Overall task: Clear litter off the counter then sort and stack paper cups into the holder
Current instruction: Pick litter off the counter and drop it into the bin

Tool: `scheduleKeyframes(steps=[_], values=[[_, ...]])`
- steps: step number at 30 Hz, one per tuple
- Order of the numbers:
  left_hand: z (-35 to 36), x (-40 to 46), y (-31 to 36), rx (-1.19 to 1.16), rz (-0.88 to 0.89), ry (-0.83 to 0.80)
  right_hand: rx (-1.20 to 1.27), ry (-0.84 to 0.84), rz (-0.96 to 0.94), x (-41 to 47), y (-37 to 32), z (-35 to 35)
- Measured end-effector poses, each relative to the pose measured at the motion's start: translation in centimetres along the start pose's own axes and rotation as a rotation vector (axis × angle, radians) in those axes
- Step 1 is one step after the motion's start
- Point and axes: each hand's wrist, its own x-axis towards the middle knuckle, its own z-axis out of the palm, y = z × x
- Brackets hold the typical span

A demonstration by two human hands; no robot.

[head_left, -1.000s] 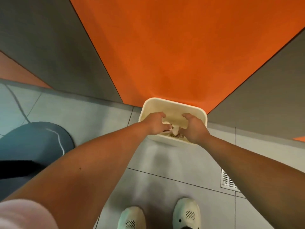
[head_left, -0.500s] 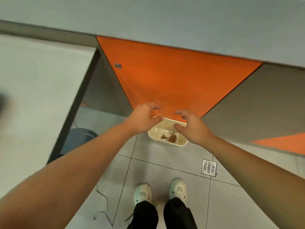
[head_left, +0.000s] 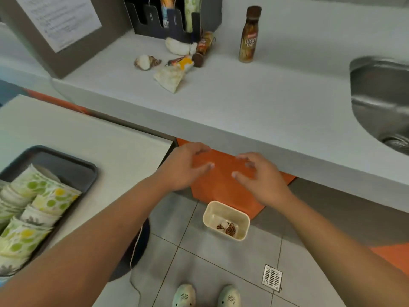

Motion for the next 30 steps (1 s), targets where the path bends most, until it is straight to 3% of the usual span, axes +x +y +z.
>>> scheduleKeyframes(steps=[6,10,19,25,30], values=[[-4.7,0.1,0.7,0.093,-0.015,0.135,-0.179,-0.027,-0.233,4.0,-4.1,-2.7],[-8.1,1.9,-0.9,0.131,-0.056,0.194,-0.219,-0.075,-0.275,8.5,-6.4,-2.1],[-13.6,13.0,-6.3,0.090,-0.141,0.229,-0.236,-0.001,-0.256,22.6,-11.8,0.2],[-14.8,20.1,-8.7,0.116,-0.183,0.115,-0.227,0.080,-0.205,31.7,-14.9,1.0],[-14.6,22.1,-10.2,0.177,-0.137,0.217,-0.227,0.016,-0.161,37.3,-16.1,2.8]])
